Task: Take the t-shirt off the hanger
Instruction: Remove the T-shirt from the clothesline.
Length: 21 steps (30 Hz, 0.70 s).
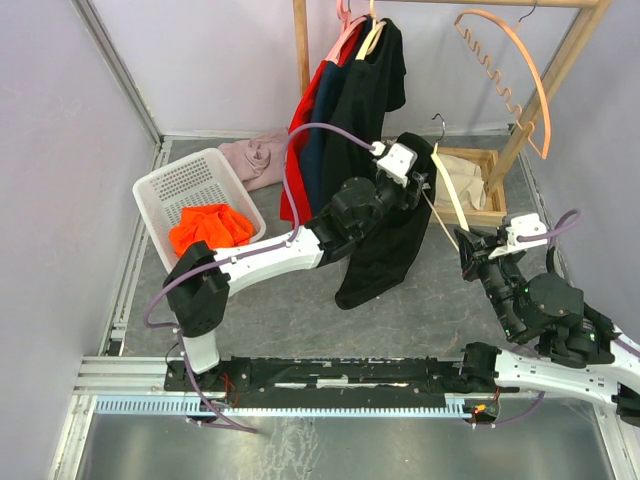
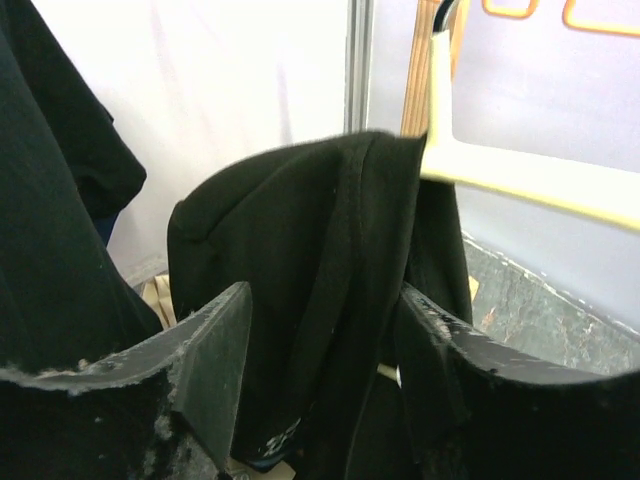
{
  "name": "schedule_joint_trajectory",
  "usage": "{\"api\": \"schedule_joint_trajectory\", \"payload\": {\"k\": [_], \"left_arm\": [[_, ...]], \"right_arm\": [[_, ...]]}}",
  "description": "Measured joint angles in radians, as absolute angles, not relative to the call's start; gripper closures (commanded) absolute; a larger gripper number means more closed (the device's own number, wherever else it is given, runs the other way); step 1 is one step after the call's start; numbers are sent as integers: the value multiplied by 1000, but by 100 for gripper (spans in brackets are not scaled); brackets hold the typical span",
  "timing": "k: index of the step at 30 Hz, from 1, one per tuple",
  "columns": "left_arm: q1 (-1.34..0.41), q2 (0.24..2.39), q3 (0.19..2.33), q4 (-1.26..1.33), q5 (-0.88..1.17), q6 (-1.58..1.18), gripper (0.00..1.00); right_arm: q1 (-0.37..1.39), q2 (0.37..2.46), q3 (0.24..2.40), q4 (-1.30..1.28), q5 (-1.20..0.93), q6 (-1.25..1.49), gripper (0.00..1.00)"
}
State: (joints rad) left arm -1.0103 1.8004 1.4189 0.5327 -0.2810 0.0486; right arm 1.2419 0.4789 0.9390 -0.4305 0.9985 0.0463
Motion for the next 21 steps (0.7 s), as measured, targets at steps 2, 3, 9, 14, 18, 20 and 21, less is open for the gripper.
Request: {"api": "schedule_joint_trajectory", "payload": {"k": [2,3,9,14,18,20,21], "left_arm": [[-1010,1816,1449,530,-282,49,51],[-1010,1823,1465,530,-283,49,58],[-1010,1860,1536,516,-299,49,93],[-1010,1916,1638,486,-348,55,97],[-1003,1969,1737,434,-391,64,97],[-995,1995,1785,406,-394,64,97],[-987,2014,1816,387,-394,64,97]], "right_arm": [[1242,479,943,-436,998,46,98],[1242,479,945,-438,998,46,98],[1242,478,950,-443,998,46,98],[1242,472,965,-455,997,46,98],[1242,470,980,-467,997,46,98],[1242,469,982,-468,999,46,98],[1242,469,985,-469,999,46,98]]}}
